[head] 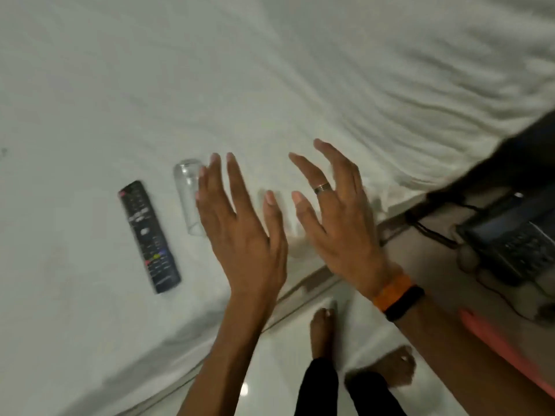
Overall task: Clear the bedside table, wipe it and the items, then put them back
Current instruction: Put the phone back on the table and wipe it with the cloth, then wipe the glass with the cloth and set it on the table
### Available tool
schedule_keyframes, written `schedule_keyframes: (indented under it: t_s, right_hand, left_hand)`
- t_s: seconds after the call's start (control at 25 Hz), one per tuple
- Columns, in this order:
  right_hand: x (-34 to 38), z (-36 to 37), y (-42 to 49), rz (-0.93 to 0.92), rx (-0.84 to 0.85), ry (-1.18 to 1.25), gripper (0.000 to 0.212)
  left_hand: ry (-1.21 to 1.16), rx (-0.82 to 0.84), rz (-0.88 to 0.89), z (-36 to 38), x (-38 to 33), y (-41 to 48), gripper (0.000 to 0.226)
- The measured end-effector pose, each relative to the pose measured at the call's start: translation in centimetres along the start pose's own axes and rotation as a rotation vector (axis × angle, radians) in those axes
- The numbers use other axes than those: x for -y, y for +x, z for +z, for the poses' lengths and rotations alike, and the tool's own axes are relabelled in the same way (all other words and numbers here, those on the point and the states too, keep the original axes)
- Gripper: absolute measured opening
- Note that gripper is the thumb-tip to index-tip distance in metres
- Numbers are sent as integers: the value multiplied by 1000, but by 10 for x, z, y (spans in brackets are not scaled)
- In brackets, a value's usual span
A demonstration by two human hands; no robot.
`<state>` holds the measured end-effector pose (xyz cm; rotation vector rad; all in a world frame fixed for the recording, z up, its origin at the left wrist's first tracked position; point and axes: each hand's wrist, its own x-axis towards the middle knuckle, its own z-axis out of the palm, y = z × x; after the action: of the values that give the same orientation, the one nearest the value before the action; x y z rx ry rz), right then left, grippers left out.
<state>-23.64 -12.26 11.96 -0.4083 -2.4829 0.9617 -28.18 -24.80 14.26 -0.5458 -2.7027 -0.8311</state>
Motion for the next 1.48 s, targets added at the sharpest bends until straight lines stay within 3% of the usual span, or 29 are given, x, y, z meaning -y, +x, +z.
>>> schedule_keyframes:
  t_s: [0.08, 0.2, 0.28, 0.44, 0.6, 0.76, 0.92, 1.0, 1.04, 1.16, 1.2, 1.24, 1.28, 1.36, 1.4, 1.48]
  right_hand:
    - [35, 42, 28, -8, 174, 47, 48]
    - [64, 99, 56, 49, 423, 96, 49]
    - [76, 119, 66, 103, 467, 132, 47]
    - [78, 100, 53, 278, 325, 436, 48]
    - [38, 26, 11, 394, 119, 556, 46]
    - [-23, -56, -65, 530, -137, 522, 43]
    - [-98, -101, -180, 713, -251, 494, 47]
    - [-135, -112, -251, 763, -292, 301, 47]
    - [-151, -115, -283, 762, -218, 102, 47]
    - [-194, -119, -370, 739, 266, -522, 61]
    - [-206, -121, -386, 777, 315, -609, 64]
    - [-214, -125, -388, 890, 250, -566, 61]
    - [-214, -126, -383, 1027, 73, -422, 51]
    - [-205, -126, -362, 1151, -496, -150, 28]
    - [-195, -126, -348, 1182, -657, 26, 22]
    - [-174, -125, -317, 1283, -694, 478, 26]
  left_hand:
    - [-4, -56, -232, -20, 42, 23, 58]
    - [-350, 158, -518, -27, 86, 47, 55]
    - [-532, 232, -622, -26, 99, 55, 57]
    - [-730, 177, -642, -19, 79, 40, 66]
    - [-918, 286, -545, 3, 10, 3, 59]
    - [-1058, 568, -583, 53, -74, -60, 54]
    - [-1007, 979, -745, 120, -130, -143, 55]
    - [-892, 1156, -760, 146, -140, -182, 58]
    - [-848, 1212, -753, 156, -138, -197, 61]
    - [-804, 1351, -718, 174, -135, -227, 73]
    - [-798, 1383, -724, 178, -135, -234, 78]
    - [-793, 1406, -722, 182, -136, -238, 81]
    - [-784, 1425, -712, 184, -140, -242, 81]
    - [-766, 1434, -652, 188, -149, -246, 75]
    - [-768, 1436, -617, 190, -158, -247, 65]
    - [-769, 1473, -520, 192, -171, -249, 40]
